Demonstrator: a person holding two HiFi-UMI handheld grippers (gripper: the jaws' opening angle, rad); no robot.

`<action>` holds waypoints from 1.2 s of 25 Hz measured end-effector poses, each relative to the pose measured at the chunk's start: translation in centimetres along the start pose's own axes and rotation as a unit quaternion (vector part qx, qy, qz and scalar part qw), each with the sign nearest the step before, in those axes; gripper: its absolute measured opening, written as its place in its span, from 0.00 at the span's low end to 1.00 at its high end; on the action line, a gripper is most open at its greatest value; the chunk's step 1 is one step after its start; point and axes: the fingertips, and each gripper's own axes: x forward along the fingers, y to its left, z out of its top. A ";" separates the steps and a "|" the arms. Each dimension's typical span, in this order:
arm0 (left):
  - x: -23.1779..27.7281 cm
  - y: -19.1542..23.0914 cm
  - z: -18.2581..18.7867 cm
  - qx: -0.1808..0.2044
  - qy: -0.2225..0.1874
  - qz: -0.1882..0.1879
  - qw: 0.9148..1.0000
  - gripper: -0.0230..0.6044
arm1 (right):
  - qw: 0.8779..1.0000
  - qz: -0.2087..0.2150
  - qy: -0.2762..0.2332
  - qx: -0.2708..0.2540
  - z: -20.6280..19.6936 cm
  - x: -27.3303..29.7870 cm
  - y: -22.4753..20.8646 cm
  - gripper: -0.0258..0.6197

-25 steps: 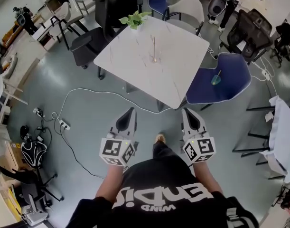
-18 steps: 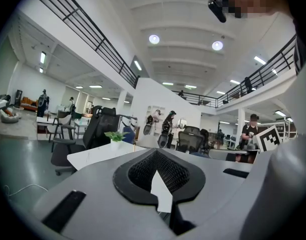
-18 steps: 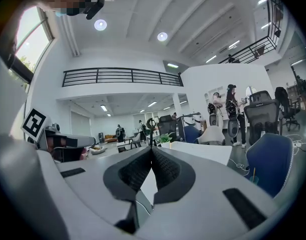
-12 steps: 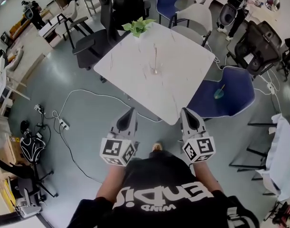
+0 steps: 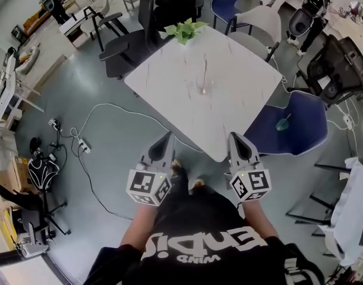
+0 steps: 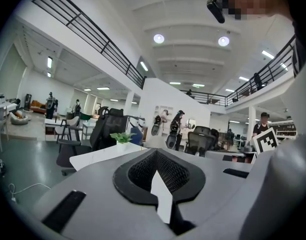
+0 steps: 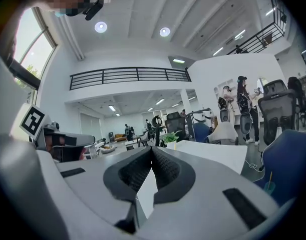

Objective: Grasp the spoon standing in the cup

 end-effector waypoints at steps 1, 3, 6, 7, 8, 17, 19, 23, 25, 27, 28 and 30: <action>0.3 0.2 0.0 0.000 0.001 -0.001 1.000 0.06 | 1.000 0.001 0.001 0.000 -0.1 0.4 0.0 0.06; 1.0 0.6 0.1 0.001 0.002 -0.005 1.000 0.06 | 1.000 0.000 0.002 -0.001 -0.1 1.1 -0.2 0.06; 2.4 1.3 0.5 0.002 0.001 -0.016 1.000 0.06 | 1.000 -0.008 0.000 -0.005 0.2 2.2 -0.7 0.06; 2.9 1.5 0.6 0.003 0.000 -0.020 1.000 0.06 | 1.000 -0.011 0.000 -0.006 0.3 2.6 -0.9 0.06; 3.5 1.7 0.6 0.003 0.000 -0.024 1.000 0.06 | 1.000 -0.014 0.000 -0.008 0.3 3.0 -1.2 0.06; 9.3 4.8 1.3 0.002 0.009 -0.064 0.998 0.06 | 0.999 -0.054 0.002 -0.005 0.6 7.2 -3.3 0.06; 10.6 5.5 1.7 0.006 0.011 -0.073 0.997 0.06 | 0.998 -0.062 0.002 -0.003 0.8 8.3 -3.6 0.06; 13.5 7.1 2.4 0.010 0.016 -0.091 0.996 0.06 | 0.997 -0.076 0.003 -0.005 1.4 10.6 -4.3 0.06; 14.9 7.7 2.7 0.011 0.018 -0.102 0.995 0.06 | 0.996 -0.088 0.004 -0.002 1.5 11.6 -4.8 0.06; 16.4 8.2 3.0 0.013 0.020 -0.113 0.993 0.06 | 0.995 -0.097 0.004 -0.001 1.7 12.6 -5.2 0.06; 17.1 8.4 3.1 0.014 0.020 -0.119 0.993 0.06 | 0.995 -0.101 0.004 -0.002 1.8 13.1 -5.4 0.06; 18.5 8.9 3.4 0.016 0.021 -0.131 0.991 0.06 | 0.994 -0.109 0.001 -0.003 2.1 14.1 -5.7 0.06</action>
